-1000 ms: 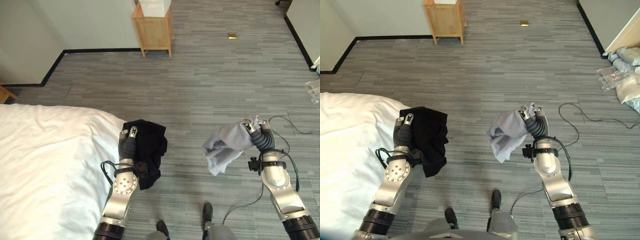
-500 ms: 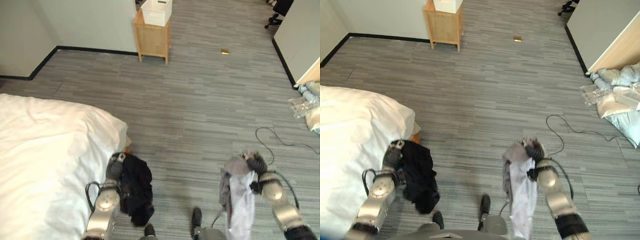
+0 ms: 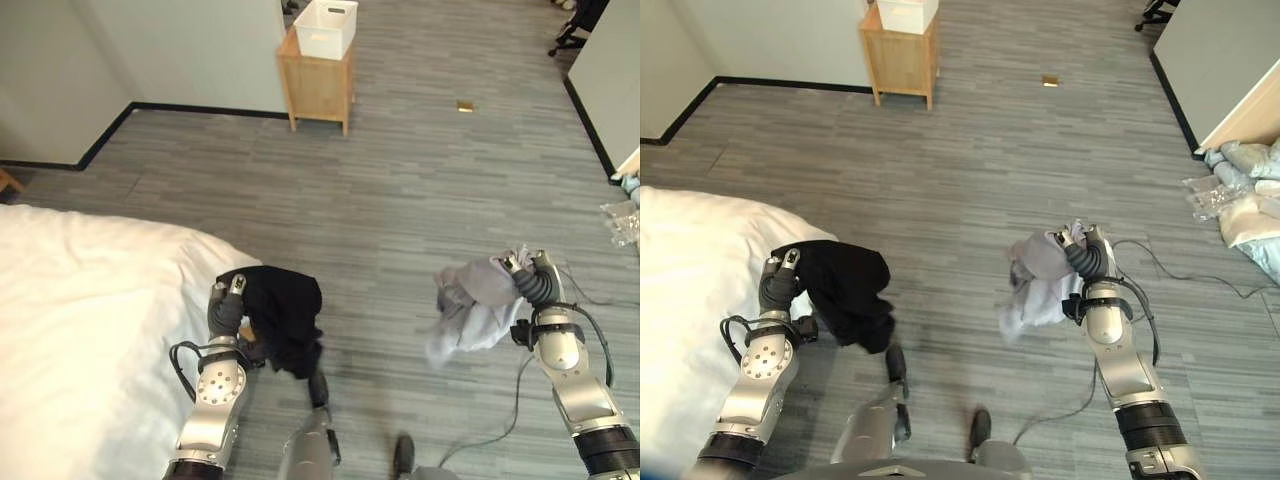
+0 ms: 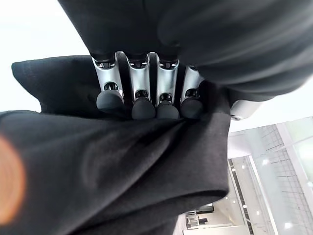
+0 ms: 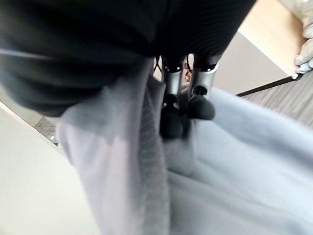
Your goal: Pick up bed clothes into laundry basket.
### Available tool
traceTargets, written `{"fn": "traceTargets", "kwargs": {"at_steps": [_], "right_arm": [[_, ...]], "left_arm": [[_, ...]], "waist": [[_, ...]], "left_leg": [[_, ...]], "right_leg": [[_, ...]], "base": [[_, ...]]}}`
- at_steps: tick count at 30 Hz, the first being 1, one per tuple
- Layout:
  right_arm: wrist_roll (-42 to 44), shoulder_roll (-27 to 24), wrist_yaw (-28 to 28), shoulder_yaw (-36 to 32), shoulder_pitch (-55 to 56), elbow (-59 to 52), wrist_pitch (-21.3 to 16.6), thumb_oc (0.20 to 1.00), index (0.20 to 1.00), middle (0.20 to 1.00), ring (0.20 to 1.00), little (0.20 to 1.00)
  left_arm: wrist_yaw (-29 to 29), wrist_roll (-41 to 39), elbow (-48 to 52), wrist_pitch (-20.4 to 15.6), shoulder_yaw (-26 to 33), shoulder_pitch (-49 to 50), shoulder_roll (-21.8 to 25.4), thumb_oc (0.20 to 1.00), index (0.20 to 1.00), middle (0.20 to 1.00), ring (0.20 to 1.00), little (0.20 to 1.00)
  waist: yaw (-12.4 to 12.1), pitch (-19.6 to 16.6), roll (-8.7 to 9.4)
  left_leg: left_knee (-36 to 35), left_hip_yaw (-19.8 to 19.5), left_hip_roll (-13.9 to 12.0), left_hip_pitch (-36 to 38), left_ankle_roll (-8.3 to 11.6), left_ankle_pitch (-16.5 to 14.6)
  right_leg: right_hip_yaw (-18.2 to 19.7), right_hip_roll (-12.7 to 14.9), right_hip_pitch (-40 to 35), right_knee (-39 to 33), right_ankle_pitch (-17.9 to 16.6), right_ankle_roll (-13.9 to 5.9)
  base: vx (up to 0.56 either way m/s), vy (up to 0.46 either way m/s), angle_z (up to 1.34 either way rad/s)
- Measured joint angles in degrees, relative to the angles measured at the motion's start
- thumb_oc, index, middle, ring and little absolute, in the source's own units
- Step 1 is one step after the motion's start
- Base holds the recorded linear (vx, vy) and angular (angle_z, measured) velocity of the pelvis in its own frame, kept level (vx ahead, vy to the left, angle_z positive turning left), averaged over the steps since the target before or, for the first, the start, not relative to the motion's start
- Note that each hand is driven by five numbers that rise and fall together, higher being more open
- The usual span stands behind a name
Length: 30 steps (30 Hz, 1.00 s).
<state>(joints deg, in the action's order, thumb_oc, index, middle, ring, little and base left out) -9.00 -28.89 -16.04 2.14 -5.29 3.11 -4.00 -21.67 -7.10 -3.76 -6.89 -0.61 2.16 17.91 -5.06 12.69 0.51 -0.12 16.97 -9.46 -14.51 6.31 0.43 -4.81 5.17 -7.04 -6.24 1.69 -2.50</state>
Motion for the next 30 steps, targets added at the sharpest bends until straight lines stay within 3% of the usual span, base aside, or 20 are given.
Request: {"fn": "traceTargets", "kwargs": {"at_steps": [1,3,5,6,7,8,10,11,12,15,18,19,21,22,23,24,25,26,27,30], "right_arm": [[-0.08,-1.34,0.01,0.83,0.25,-3.17,-0.02,0.200,0.200,0.200,0.200,0.200],[-0.25,-0.59,0.09,1.04,0.49,-4.37,-0.23,0.200,0.200,0.200,0.200,0.200],[-1.78,1.56,0.24,1.22,1.76,-4.43,-0.35,0.200,0.200,0.200,0.200,0.200],[-2.33,2.57,0.23,1.19,2.59,-4.51,-0.61,0.200,0.200,0.200,0.200,0.200],[-2.55,2.96,0.24,1.14,2.89,-4.76,-0.74,0.200,0.200,0.200,0.200,0.200],[-3.62,3.80,0.29,1.59,3.79,-5.01,-0.53,0.200,0.200,0.200,0.200,0.200],[-4.63,5.33,0.40,2.11,3.60,-5.71,-0.57,0.200,0.200,0.200,0.200,0.200],[-4.59,4.70,0.32,2.82,4.32,-6.33,-0.27,0.200,0.200,0.200,0.200,0.200],[-4.60,4.93,0.42,2.92,4.42,-7.21,-0.32,0.200,0.200,0.200,0.200,0.200],[-4.57,4.56,0.61,2.95,4.64,-7.62,-0.37,0.200,0.200,0.200,0.200,0.200],[-4.52,4.47,0.29,1.60,5.44,-7.97,-0.42,0.200,0.200,0.200,0.200,0.200],[-4.52,4.53,0.28,1.27,5.62,-7.90,-0.31,0.200,0.200,0.200,0.200,0.200],[-4.55,4.42,0.44,0.94,6.71,-7.92,-0.31,0.200,0.200,0.200,0.200,0.200],[-4.59,4.56,0.50,0.92,7.81,-7.55,-0.40,0.200,0.200,0.200,0.200,0.200],[-4.59,4.79,0.69,0.63,7.52,-7.03,-0.21,0.200,0.200,0.200,0.200,0.200],[-4.59,4.59,0.71,0.26,7.72,-6.53,-0.24,0.200,0.200,0.200,0.200,0.200],[-4.59,4.08,0.76,-0.49,7.65,-6.76,-0.28,0.200,0.200,0.200,0.200,0.200],[-4.59,3.19,0.82,-1.50,7.35,-7.09,-0.33,0.200,0.200,0.200,0.200,0.200],[-4.54,2.17,0.80,-2.94,6.17,-7.14,-0.29,0.200,0.200,0.200,0.200,0.200],[-4.50,2.54,0.62,-3.29,4.82,-7.33,-0.36,0.200,0.200,0.200,0.200,0.200]], "left_arm": [[-0.44,0.56,0.18,-0.07,0.91,0.10,-0.14,0.200,0.200,0.200,0.200,0.200],[-0.51,0.75,1.24,-0.08,1.63,0.39,0.29,0.200,0.200,0.200,0.200,0.200],[-0.68,0.74,2.18,-0.24,1.89,1.20,0.54,0.200,0.200,0.200,0.200,0.200],[-0.69,0.74,2.20,-0.52,1.83,1.91,0.80,0.200,0.200,0.200,0.200,0.200],[-0.70,0.72,1.90,-0.50,1.37,1.97,0.81,0.200,0.200,0.200,0.200,0.200],[-0.45,0.81,1.83,-0.42,1.22,2.22,0.85,0.200,0.200,0.200,0.200,0.200],[-0.89,0.95,1.02,0.04,2.91,2.53,0.85,0.200,0.200,0.200,0.200,0.200],[-0.71,0.92,1.32,0.04,2.36,2.96,0.38,0.200,0.200,0.200,0.200,0.200],[-0.81,0.87,2.73,-0.06,1.90,3.44,0.02,0.200,0.200,0.200,0.200,0.200],[-0.29,0.61,3.48,-0.57,1.30,3.78,0.21,0.200,0.200,0.200,0.200,0.200],[0.06,0.60,2.87,-0.42,1.45,3.43,-0.80,0.200,0.200,0.200,0.200,0.200],[-0.05,0.63,2.13,-0.38,1.20,2.86,-1.55,0.200,0.200,0.200,0.200,0.200],[0.55,0.72,1.53,-0.04,0.38,3.40,-1.57,0.200,0.200,0.200,0.200,0.200],[0.54,0.70,1.65,0.00,0.80,5.13,-2.11,0.200,0.200,0.200,0.200,0.200],[0.57,0.61,1.61,0.27,0.86,5.70,-2.86,0.200,0.200,0.200,0.200,0.200],[1.24,0.60,1.38,0.24,0.46,6.23,-3.95,0.200,0.200,0.200,0.200,0.200],[1.78,0.56,1.82,0.04,0.48,6.70,-4.53,0.200,0.200,0.200,0.200,0.200],[1.90,0.54,2.52,-0.09,0.48,6.96,-4.53,0.200,0.200,0.200,0.200,0.200],[1.99,0.48,3.58,-0.18,0.58,7.21,-3.73,0.200,0.200,0.200,0.200,0.200],[2.09,0.39,3.43,-0.17,0.66,7.88,-1.37,0.200,0.200,0.200,0.200,0.200]], "waist": [[-0.54,-0.39,0.01],[-1.75,-0.49,-0.07],[-3.97,-2.07,2.53],[-4.25,-3.29,3.81],[-4.04,-3.45,4.41],[-1.35,-3.54,4.51],[0.65,-2.34,3.91],[2.05,-2.34,2.23],[3.67,-1.24,-0.34],[6.49,-1.01,-0.25],[7.26,-1.66,1.72],[7.17,-1.40,1.32],[7.98,-1.55,0.58],[7.76,-2.16,1.41],[7.04,-2.11,1.20],[6.81,-2.14,0.98],[6.39,-2.09,0.75],[5.35,-2.03,0.52],[3.66,-1.50,-0.33],[2.32,0.30,2.76]], "left_leg": [[5.73,1.86,0.88,-1.25,0.10,-0.17],[8.18,2.80,1.16,0.04,-1.60,0.86],[7.79,3.95,3.75,3.13,-4.24,-0.94],[7.30,4.56,5.39,4.36,-5.59,-1.80],[5.88,4.33,7.94,6.82,-8.81,-1.81],[2.90,1.75,10.39,10.06,-12.08,-2.56],[2.29,0.30,12.04,13.68,-13.27,-3.02],[2.08,-2.18,11.84,14.10,-13.14,-5.09],[1.66,-3.96,10.54,15.77,-12.31,-5.24],[-1.49,-8.05,11.40,18.75,-10.37,-6.31],[-1.44,-12.30,13.78,21.16,-9.63,-9.96],[-0.83,-13.89,13.71,22.16,-9.31,-11.25],[-2.91,-15.80,12.28,28.90,-8.97,-12.27],[-3.08,-16.50,11.81,35.40,-5.55,-14.46],[0.97,-15.95,11.59,35.79,-4.17,-15.29],[14.75,-14.08,11.03,31.06,-3.59,-15.62],[33.80,-11.04,8.92,21.50,-3.19,-10.73],[48.45,-10.81,6.64,13.19,-3.87,-0.87],[59.64,-11.00,4.13,5.13,-3.80,0.35],[54.24,-7.87,5.17,-0.60,-3.64,-4.55]], "right_leg": [[3.19,2.77,-0.51,0.24,2.42,-0.92],[2.37,3.31,-0.21,9.46,6.11,-2.42],[3.91,4.01,-0.31,22.14,8.03,-4.11],[3.96,4.12,-1.29,26.03,6.84,-5.09],[3.39,5.03,0.50,34.54,1.22,-9.97],[6.95,5.77,7.62,48.63,-3.56,-12.01],[7.09,7.14,16.59,61.06,-1.31,-10.96],[5.28,5.90,20.41,59.83,2.78,-8.34],[1.71,3.78,22.37,51.72,6.60,-2.92],[-1.13,0.78,26.69,22.70,5.60,-2.61],[-1.73,1.13,28.59,1.32,-0.80,-2.61],[-0.27,0.81,28.85,-0.23,-1.41,-3.45],[-0.62,-0.63,26.46,1.42,-4.34,-0.75],[0.68,-2.18,22.25,5.93,-8.19,1.33],[1.19,-1.90,21.38,9.28,-11.25,1.47],[0.00,-2.06,20.03,12.60,-10.49,2.99],[-1.14,-2.40,17.96,12.31,-8.44,5.82],[-1.53,-3.28,16.66,12.14,-6.96,6.46],[-0.32,-4.98,13.31,11.16,-4.62,6.99],[2.77,-4.55,5.22,6.93,-4.02,7.16]], "base": [[0.65,0.167,-0.81],[0.70,0.174,-0.83],[0.62,0.173,-0.56],[0.34,0.121,-0.27],[0.78,0.260,0.46],[0.57,0.188,0.48],[0.82,0.166,0.60],[0.80,0.043,0.77],[0.61,-0.106,0.62],[0.51,-0.147,0.86],[0.63,-0.149,0.83],[0.43,-0.116,0.97],[0.72,-0.249,1.10],[0.82,-0.387,0.93],[0.65,-0.436,0.74],[0.40,-0.380,0.44],[0.37,-0.349,0.34],[0.38,-0.272,-0.03],[0.45,-0.182,-0.31],[0.49,-0.044,-0.46]]}}
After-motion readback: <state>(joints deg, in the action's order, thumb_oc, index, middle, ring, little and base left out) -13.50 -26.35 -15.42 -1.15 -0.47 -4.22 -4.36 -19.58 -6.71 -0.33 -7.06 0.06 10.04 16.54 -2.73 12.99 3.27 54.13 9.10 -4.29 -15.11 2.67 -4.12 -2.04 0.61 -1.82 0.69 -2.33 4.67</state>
